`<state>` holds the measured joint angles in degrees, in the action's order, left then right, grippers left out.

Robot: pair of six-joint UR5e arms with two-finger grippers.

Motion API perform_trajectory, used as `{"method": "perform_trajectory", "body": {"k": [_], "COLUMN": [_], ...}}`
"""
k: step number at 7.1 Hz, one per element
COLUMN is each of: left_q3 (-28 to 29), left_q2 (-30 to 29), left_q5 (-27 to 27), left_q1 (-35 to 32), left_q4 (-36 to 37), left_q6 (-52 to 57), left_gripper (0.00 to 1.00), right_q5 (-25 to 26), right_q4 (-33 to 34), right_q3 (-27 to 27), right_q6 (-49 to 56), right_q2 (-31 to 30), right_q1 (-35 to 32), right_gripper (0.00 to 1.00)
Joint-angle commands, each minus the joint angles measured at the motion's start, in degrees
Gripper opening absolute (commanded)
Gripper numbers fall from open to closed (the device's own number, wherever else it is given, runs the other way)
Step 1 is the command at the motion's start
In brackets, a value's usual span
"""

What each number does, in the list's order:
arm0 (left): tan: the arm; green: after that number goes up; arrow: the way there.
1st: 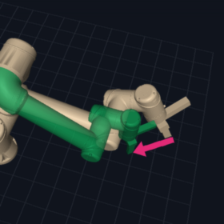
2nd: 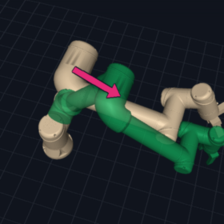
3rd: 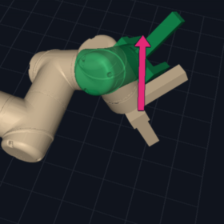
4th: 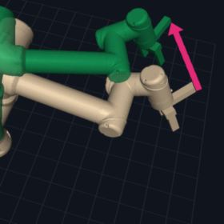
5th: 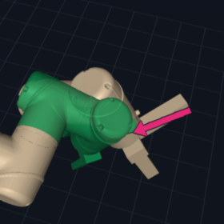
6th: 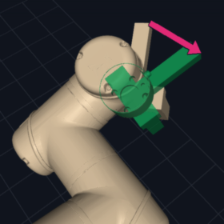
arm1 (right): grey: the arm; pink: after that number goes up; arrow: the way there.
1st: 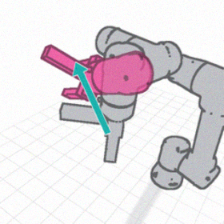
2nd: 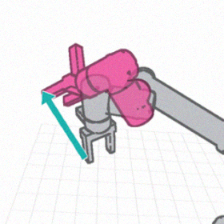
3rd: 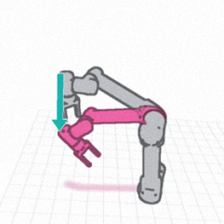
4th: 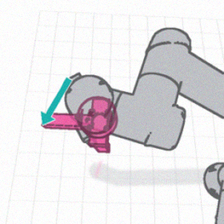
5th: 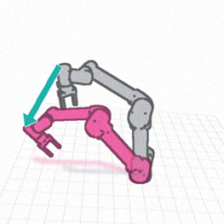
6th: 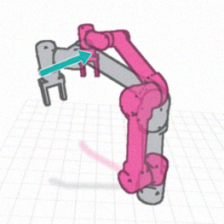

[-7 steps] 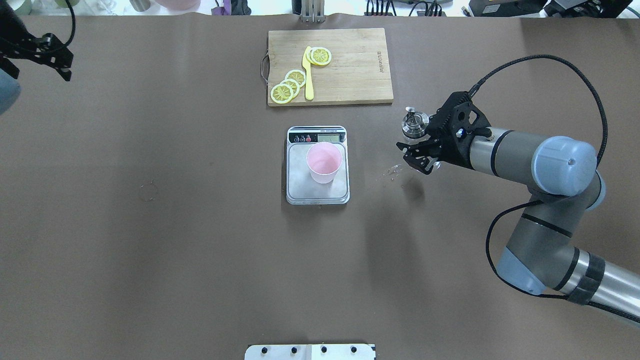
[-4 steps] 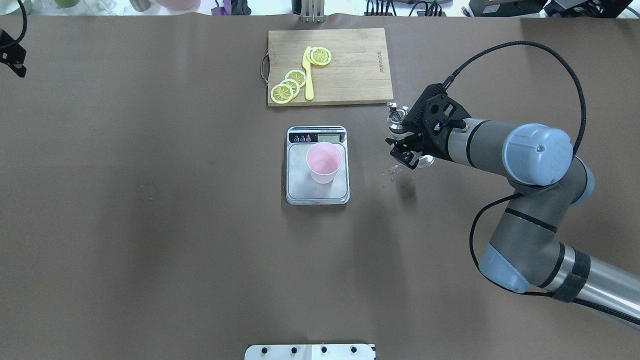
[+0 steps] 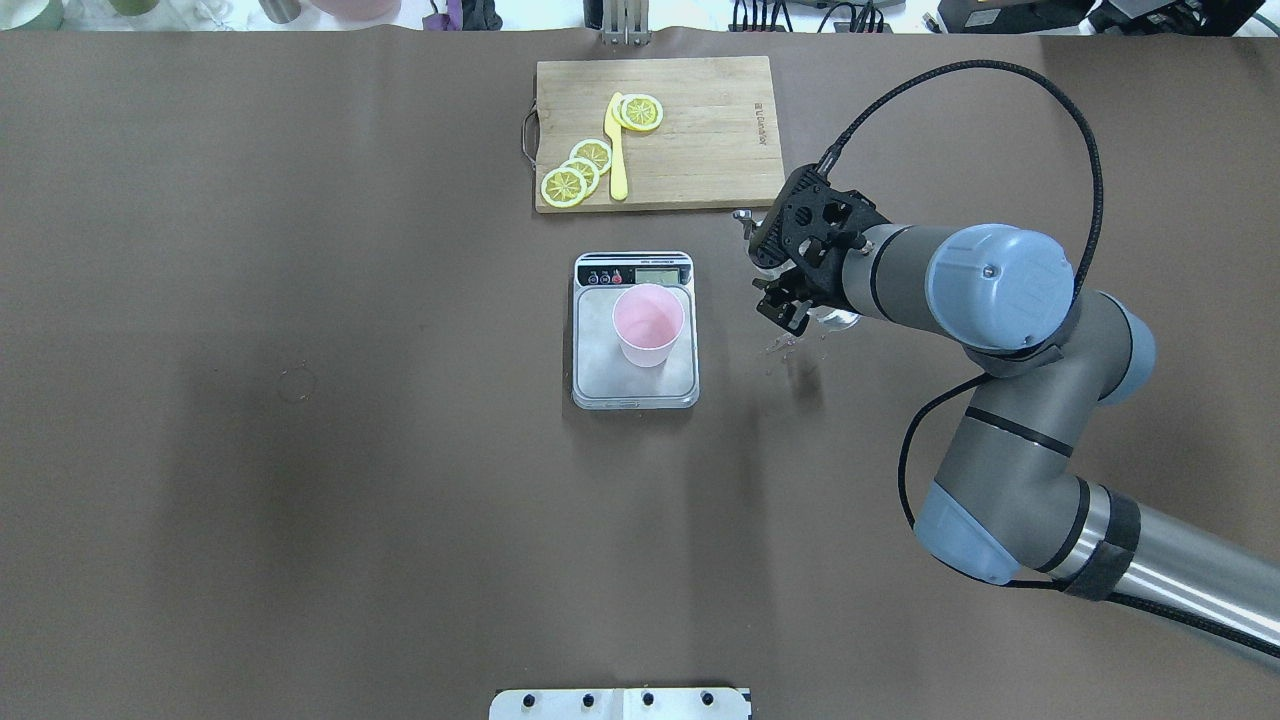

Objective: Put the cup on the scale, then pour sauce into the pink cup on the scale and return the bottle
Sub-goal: 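Carry the glass dispenser with the right gripper over the pink cup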

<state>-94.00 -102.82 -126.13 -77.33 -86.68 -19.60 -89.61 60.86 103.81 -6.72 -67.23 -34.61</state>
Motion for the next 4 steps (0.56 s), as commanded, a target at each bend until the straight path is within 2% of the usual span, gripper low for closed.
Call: {"method": "perform_trajectory", "body": {"k": [1,2,4], "left_q3": [0.3,0.3,0.4], "left_q2": [3.6,5.4,7.6], "left_q5": [-2.3,-2.9,-3.0], "left_q1": [-1.1,-1.3,-2.2], "left_q4": [-0.9,-1.6,-1.7], "left_q6": [6.7,11.8,15.8], "left_gripper": [0.99,0.99,0.99], "right_q5": [2.6,4.3,5.6], "right_q4": [11.5,16.0,19.3], "right_q3": [2.7,3.5,3.6], "right_q6": [0.3,0.5,0.5], "right_q2": [2.8,4.3,4.7], "right_q1": [1.6,2.7,3.9], "right_gripper": [0.35,0.35,0.35]}}
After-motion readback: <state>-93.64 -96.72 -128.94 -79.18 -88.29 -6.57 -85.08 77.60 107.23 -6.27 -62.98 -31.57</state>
